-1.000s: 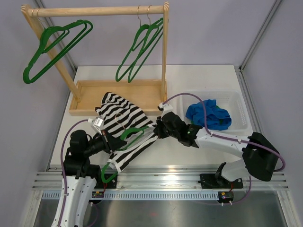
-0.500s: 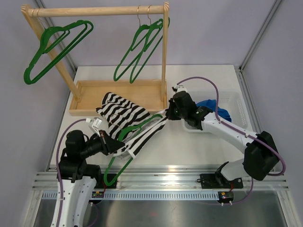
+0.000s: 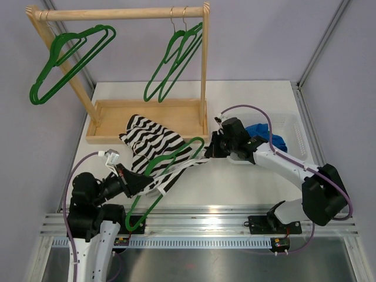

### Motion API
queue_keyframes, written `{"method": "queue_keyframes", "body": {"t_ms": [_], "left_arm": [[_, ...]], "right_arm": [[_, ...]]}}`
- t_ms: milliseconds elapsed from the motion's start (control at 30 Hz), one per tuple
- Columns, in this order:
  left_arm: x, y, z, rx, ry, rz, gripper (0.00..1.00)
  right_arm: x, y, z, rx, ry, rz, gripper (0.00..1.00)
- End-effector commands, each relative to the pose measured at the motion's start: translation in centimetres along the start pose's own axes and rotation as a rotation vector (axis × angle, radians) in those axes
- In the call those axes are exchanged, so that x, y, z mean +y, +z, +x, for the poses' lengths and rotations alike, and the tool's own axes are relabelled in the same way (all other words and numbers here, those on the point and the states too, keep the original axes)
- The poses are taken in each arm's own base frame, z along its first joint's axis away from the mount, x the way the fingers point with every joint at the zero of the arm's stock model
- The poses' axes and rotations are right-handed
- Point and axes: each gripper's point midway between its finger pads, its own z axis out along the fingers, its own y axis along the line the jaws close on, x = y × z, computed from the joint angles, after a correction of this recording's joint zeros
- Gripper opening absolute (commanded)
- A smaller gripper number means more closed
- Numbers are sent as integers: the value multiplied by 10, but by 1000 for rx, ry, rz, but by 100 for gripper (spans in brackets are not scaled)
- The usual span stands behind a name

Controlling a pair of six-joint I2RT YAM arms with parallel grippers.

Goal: Remove the tank top from the hanger

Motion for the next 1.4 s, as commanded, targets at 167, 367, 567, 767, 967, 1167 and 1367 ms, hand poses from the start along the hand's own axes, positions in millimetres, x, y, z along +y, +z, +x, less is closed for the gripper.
{"method": "queue_keyframes", "body": {"t_ms": [167, 367, 567, 767, 967, 1167, 1367], "left_arm": [[-110, -37, -101, -428, 413, 238, 0], [-151, -79, -167, -811, 653, 189, 0], [-182, -124, -237, -1124, 783, 58, 0], [-197, -150, -285, -1329, 671, 64, 0], [-161, -114, -288, -1144, 577, -47, 0], [-166, -74, -223, -970, 696, 291, 0], [-133, -52, -211, -897, 676, 237, 0]], "right_arm": [[74, -59, 22, 6, 34, -485, 0], [97, -76, 75, 63, -118, -509, 0], [23, -64, 107, 44, -98, -205, 0], [-6, -62, 113, 35, -76, -76, 0], [17, -88, 86, -60, -113, -141, 0], [106, -154, 69, -164, -255, -622, 0], [114, -180, 62, -161, -359, -618, 0]]}}
